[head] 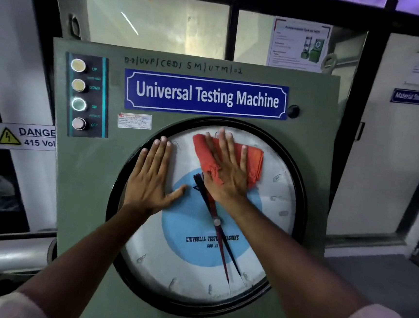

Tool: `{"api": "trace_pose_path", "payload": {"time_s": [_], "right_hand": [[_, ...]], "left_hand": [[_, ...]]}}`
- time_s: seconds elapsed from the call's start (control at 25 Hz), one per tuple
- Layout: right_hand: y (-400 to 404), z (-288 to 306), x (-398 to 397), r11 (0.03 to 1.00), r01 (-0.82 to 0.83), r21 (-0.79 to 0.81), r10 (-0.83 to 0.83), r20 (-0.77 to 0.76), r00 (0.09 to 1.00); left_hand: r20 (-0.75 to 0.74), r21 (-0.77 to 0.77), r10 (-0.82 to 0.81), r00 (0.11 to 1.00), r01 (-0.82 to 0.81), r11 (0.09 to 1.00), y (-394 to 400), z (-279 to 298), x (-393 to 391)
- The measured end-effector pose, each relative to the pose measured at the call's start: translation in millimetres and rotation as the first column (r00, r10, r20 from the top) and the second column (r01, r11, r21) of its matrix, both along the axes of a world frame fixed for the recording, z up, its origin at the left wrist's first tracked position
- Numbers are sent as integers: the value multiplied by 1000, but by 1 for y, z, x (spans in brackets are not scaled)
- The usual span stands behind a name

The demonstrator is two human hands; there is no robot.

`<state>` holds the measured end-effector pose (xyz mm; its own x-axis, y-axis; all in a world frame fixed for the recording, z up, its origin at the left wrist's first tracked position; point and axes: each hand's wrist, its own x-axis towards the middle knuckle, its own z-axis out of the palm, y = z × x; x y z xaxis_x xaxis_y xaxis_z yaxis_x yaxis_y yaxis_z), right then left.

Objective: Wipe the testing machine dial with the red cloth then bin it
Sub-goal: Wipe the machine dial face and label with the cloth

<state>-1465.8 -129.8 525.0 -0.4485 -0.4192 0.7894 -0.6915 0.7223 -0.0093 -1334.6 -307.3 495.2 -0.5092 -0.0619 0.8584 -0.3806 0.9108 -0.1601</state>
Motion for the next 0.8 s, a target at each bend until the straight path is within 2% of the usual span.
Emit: {"api": "trace_pose_path", "payload": {"time_s": [0.08,0.2,0.28,0.4,0.48,0.6,0.72,0.8], "right_hand": [[1,-28,15,998,24,-66,-23,29,999],[18,-69,31,1000,-18,-5,18,7,1000],[25,-49,14,998,-55,11,55,-17,998],[32,5,-23,999,-14,-36,14,6,1000],[45,11,-40,987,38,-156,-33,36,999],[71,-41,-46,888,189,-420,-93,238,967],[82,-110,-22,857,255,-448,-91,355,930],[75,-115,-16,831,268,-488,-82,369,926]], "left_hand": [[7,-27,0,1000,0,1000,-1,3,-2],[1,-38,-10,1000,10,999,-1,1,-2],[-7,-29,-9,1000,9,1000,-1,1,-1],[-10,-27,-16,1000,16,1000,-1,-1,-3],[0,-24,-18,1000,18,1000,-1,-1,-3],[0,-33,-14,1000,14,999,-1,-3,-4],[18,-28,-12,1000,12,1000,-1,-2,-4],[14,-36,3,1000,-3,999,0,-3,-4]]}}
